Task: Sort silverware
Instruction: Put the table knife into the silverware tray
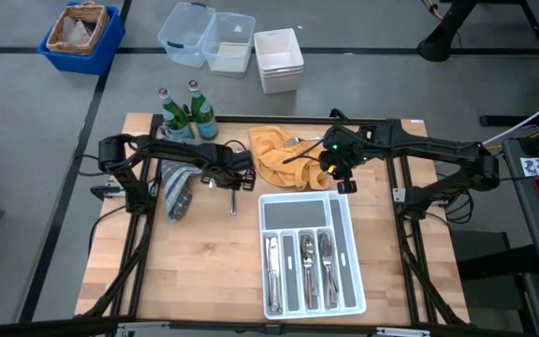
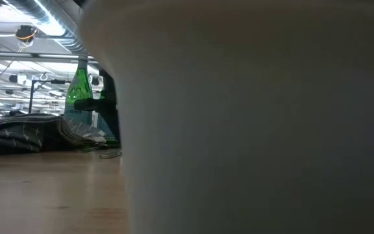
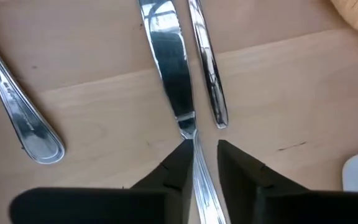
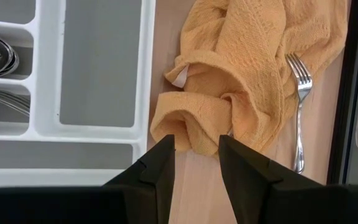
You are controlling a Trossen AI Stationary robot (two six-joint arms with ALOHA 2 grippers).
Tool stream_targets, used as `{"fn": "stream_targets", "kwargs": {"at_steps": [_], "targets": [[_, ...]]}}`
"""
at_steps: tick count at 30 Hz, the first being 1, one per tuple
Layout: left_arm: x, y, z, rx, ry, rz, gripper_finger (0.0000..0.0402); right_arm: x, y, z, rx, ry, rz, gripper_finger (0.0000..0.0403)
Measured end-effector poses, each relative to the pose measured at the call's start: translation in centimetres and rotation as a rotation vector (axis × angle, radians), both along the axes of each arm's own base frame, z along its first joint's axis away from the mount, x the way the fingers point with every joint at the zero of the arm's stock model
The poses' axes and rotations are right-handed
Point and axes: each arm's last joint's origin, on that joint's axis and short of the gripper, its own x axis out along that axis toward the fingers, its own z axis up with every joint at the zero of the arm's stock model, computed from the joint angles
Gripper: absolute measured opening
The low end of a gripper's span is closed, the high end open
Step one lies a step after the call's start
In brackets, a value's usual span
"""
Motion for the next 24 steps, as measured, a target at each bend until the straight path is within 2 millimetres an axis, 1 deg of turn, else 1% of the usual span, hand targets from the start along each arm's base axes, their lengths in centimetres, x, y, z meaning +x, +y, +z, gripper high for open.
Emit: {"fn": "stream_targets", "kwargs": {"at_steps": [3,6,10,12,17,24], "targets": [[0.0,0.1,0.0,-0.002,0.0,0.02,0.0083,0.0,0.0,0.0,0.0,0.0,0.0,0.0127],[0.0,0.2,-0.1,0.002,0.005,0.043,0.0096,0.0,0.0,0.0,0.0,0.0,0.0,0.0127],[-0.2,0.3,-0.5,-0.004,0.027,0.064,0.0099,0.0,0.0,0.0,0.005,-0.002,-0.004,0.0127],[-0.2,0.3,-0.8,-0.008,0.034,0.076,0.0096,-0.2,0.1,0.2,0.043,-0.021,0.011,0.0127],[0.1,0.4,-1.6,-0.012,0.051,0.078,0.0091,-1.6,0.1,1.9,0.196,-0.14,0.068,0.0127],[0.2,0.4,-1.9,-0.014,0.055,0.085,0.0091,-3.7,-1.3,3.3,0.185,-0.214,-0.004,0.0127]]}}
